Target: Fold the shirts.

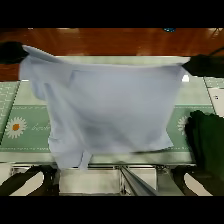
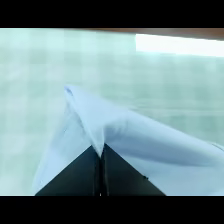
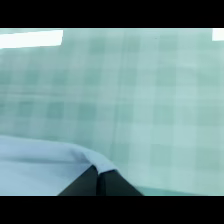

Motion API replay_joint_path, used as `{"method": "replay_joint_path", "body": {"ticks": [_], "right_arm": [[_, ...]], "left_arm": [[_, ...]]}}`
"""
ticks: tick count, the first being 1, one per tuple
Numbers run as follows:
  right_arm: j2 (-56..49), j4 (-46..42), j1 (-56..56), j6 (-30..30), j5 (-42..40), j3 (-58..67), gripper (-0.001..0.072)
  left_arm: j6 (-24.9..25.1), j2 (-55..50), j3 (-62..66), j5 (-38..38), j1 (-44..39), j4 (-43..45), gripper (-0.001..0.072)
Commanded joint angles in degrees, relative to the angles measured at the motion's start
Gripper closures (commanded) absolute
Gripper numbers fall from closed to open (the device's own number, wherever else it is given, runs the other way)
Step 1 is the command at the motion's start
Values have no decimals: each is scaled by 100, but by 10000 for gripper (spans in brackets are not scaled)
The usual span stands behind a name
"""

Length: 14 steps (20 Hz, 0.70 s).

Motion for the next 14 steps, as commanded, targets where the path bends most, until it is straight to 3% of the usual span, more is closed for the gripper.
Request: {"method": "replay_joint_path", "body": {"ticks": [1,5,8,9,10,11,14], "right_arm": [[-1871,732,0,-352,-1049,319,689],[-3729,922,-7,-278,-1104,1878,689],[-4577,1620,-31,-153,-1207,2747,667],[-4736,1884,-76,-120,-1239,2909,459],[-4815,2111,-133,-131,-1220,3001,297],[-4817,2291,-258,-138,-1113,3045,297],[-4483,2345,-949,-208,-109,3064,299]], "left_arm": [[-4,-1679,398,765,-2,-411,685],[-260,-3038,1462,752,-2,-520,685],[-302,-3438,1676,752,-9,-804,681],[-328,-3473,1676,702,-9,-831,576],[-348,-3477,1676,588,-2,-828,305],[-326,-3469,1714,352,50,-791,198],[-350,-3442,2151,-1255,595,-101,198]]}}
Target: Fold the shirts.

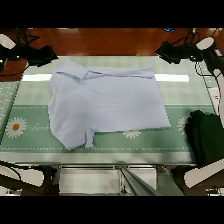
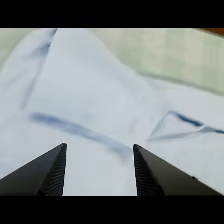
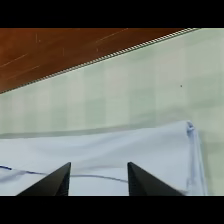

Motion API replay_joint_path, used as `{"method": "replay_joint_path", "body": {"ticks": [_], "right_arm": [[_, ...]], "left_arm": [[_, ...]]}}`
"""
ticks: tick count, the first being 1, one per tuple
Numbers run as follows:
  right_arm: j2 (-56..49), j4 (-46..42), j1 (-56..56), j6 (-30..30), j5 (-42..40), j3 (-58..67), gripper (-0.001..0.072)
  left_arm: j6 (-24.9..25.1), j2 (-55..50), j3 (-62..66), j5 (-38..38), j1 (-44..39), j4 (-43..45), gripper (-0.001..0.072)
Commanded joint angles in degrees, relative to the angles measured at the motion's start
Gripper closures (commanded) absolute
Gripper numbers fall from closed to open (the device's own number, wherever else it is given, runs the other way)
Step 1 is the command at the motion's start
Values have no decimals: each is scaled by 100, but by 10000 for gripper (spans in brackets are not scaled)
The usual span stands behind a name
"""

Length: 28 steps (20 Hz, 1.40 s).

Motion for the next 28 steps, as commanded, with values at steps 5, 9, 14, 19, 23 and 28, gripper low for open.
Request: {"method": "replay_joint_path", "body": {"ticks": [5,9,14,19,23,28], "right_arm": [[1226,-774,-1388,-592,2065,-778,304],[2754,-535,-1661,-754,1104,-3856,304],[4103,391,-1672,-1456,564,-5965,304],[4524,557,-1655,-1480,802,-6205,304],[4524,682,-1655,-1480,844,-6205,304],[4524,879,-1655,-1478,822,-6203,304]], "left_arm": [[-168,669,-1287,-3045,1587,457,198],[363,2326,-4297,-1825,2511,-216,199],[1639,2865,-6033,-2306,3685,-1451,199],[1744,2817,-6572,-1917,3576,-1370,199],[1742,2817,-6830,-1311,3237,-1410,199],[1740,2658,-6839,-824,2583,-1412,199]]}}
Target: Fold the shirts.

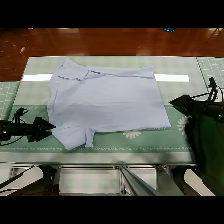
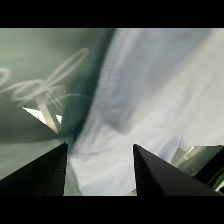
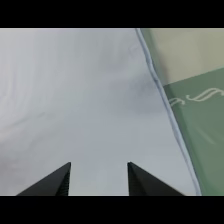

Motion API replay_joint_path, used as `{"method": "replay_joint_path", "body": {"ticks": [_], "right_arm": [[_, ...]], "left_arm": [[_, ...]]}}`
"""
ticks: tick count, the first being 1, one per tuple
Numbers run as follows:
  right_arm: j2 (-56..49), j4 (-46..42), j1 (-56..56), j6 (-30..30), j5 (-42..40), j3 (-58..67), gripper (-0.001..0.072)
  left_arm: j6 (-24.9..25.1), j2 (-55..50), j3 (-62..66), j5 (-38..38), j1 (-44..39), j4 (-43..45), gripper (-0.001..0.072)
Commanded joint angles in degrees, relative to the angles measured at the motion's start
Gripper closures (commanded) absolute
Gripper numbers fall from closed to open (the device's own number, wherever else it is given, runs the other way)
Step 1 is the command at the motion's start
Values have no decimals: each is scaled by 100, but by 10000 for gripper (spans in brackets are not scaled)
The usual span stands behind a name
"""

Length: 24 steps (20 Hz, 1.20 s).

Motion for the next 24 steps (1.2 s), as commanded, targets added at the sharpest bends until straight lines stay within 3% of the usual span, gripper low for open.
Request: {"method": "replay_joint_path", "body": {"ticks": [1,3,4,5,6,9,18,24], "right_arm": [[15,232,-61,-2,-42,-9,304],[15,448,-428,-20,-37,76,304],[15,466,-686,-24,11,105,304],[15,302,-990,-68,114,101,304],[15,-122,-1198,0,240,74,304],[13,-885,-1368,350,621,-522,304],[-341,-1047,-1182,389,577,-1158,304],[-1266,-127,74,404,-531,-758,305]], "left_arm": [[17,-212,-46,479,-476,44,199],[17,-415,-44,557,-699,44,206],[15,-479,-37,575,-763,44,334],[17,-501,-22,573,-774,44,581],[17,-498,0,566,-774,42,685],[15,-498,114,522,-774,42,685],[-2,-494,203,468,-774,2,684],[-2,-494,203,470,-774,0,685]]}}
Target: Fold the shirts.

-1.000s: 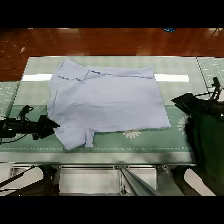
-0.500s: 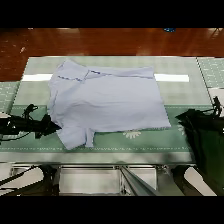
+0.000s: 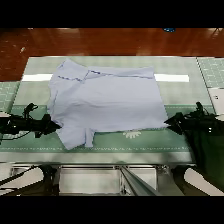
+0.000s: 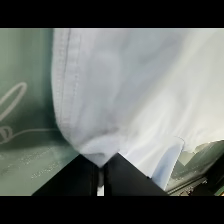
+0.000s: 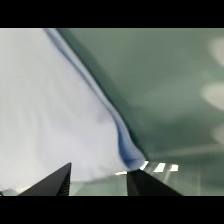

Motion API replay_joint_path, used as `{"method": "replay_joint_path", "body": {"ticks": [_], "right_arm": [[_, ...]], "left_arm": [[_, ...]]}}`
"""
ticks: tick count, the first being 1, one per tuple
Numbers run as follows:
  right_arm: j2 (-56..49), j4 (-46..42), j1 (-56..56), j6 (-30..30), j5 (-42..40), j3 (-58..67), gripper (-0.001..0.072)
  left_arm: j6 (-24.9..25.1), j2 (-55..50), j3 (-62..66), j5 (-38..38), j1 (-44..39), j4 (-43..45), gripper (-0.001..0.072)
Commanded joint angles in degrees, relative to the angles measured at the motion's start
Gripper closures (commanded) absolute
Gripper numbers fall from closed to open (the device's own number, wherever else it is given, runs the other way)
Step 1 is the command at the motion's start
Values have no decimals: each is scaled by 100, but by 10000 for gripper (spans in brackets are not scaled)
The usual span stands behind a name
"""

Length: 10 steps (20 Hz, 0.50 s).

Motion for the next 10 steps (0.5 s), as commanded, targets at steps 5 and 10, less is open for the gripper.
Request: {"method": "replay_joint_path", "body": {"ticks": [5,10], "right_arm": [[-887,610,1517,-157,-861,1327,689],[-496,446,1670,-26,179,3744,689]], "left_arm": [[177,46,173,-20,0,-546,685],[614,706,1707,-544,2,-2964,685]]}}
